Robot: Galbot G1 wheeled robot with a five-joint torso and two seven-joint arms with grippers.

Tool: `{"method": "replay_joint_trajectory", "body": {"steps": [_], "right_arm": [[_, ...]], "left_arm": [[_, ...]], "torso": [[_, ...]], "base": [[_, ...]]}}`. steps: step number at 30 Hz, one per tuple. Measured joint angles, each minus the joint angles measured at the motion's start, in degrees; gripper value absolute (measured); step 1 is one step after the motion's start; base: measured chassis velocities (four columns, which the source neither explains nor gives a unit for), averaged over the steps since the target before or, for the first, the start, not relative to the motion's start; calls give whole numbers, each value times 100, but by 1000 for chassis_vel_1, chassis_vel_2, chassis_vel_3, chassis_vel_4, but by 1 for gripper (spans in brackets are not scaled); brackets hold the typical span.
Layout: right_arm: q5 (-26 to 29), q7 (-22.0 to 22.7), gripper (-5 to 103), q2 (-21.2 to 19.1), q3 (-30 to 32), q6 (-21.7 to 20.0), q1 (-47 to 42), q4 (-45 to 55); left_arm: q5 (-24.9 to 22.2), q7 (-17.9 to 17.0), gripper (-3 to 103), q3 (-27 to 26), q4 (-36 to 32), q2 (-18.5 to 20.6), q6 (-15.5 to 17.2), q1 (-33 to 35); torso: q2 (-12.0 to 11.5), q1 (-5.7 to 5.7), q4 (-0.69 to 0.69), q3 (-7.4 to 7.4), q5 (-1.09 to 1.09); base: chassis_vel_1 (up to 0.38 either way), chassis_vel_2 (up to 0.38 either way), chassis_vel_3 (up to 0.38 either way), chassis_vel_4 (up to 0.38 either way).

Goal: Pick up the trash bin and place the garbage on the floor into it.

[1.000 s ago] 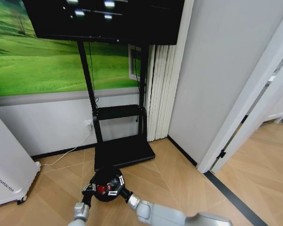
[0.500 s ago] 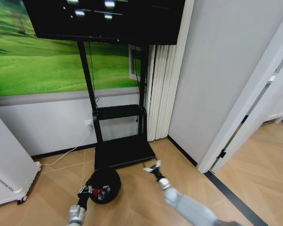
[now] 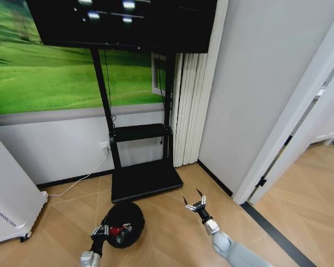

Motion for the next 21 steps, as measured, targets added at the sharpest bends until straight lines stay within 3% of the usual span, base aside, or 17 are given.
{"method": "replay_joint_trajectory", "body": {"steps": [21], "right_arm": [[-117, -34, 100, 9, 346, 6, -294, 7]], "left_arm": [[279, -37, 7, -13, -172, -264, 27, 244]], "torso": [[-152, -42, -1, -109, -2]], "base": [[19, 21, 22, 24]]}}
